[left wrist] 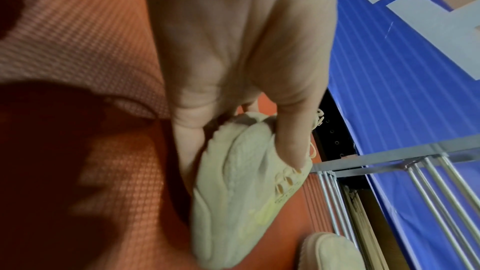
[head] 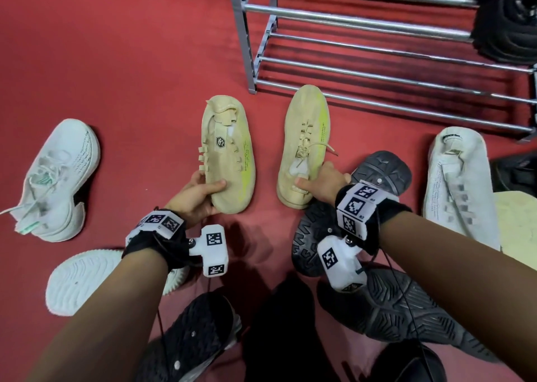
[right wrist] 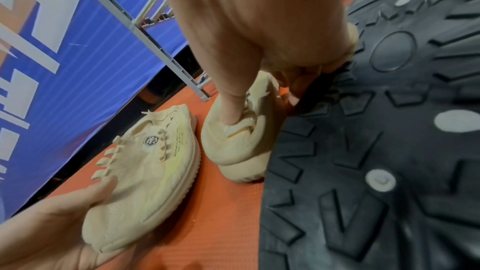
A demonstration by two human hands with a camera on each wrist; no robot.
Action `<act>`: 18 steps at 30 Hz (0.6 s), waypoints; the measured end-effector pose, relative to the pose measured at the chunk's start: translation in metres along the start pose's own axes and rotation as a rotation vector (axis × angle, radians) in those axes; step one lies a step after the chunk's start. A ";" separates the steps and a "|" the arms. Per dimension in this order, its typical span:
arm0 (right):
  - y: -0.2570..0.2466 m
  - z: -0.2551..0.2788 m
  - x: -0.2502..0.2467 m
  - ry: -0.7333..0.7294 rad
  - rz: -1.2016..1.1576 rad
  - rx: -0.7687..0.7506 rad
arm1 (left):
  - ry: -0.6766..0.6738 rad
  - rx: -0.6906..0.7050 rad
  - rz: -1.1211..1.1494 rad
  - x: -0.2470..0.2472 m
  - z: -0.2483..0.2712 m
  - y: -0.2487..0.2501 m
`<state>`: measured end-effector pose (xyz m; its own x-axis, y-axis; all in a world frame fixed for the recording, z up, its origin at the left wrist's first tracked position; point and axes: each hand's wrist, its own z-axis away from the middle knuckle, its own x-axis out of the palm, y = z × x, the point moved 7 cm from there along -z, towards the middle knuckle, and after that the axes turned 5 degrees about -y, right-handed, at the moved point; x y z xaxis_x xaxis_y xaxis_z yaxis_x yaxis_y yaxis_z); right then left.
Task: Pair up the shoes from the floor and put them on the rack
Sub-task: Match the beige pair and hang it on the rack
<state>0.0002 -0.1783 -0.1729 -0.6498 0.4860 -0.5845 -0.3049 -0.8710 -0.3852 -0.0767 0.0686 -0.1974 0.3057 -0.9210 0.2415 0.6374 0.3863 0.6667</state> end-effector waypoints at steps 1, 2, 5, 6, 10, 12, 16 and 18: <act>0.001 -0.002 0.000 0.013 -0.006 0.011 | 0.013 0.016 0.015 0.001 0.000 0.001; 0.000 -0.001 0.000 0.020 -0.020 0.006 | 0.021 0.028 0.029 0.002 0.001 0.003; -0.002 -0.002 0.001 -0.011 -0.160 -0.011 | 0.006 0.060 0.064 0.007 0.004 0.006; -0.004 0.000 0.000 -0.019 -0.205 -0.039 | -0.003 0.074 0.080 0.008 0.005 0.007; 0.007 -0.007 0.003 -0.024 -0.435 -0.050 | -0.048 0.138 0.168 0.010 0.009 0.008; 0.004 0.006 -0.001 -0.073 -0.598 -0.061 | -0.080 0.164 0.215 0.013 0.011 0.006; 0.014 0.021 -0.023 -0.127 -0.821 -0.118 | -0.201 0.199 0.271 0.027 0.016 0.004; 0.020 0.030 -0.029 -0.183 -0.937 -0.167 | -0.254 0.230 0.290 0.035 0.018 0.006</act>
<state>-0.0075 -0.2122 -0.1426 -0.2960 0.9468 0.1263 -0.6610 -0.1076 -0.7427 -0.0752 0.0377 -0.1726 0.2468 -0.7701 0.5882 0.3686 0.6360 0.6780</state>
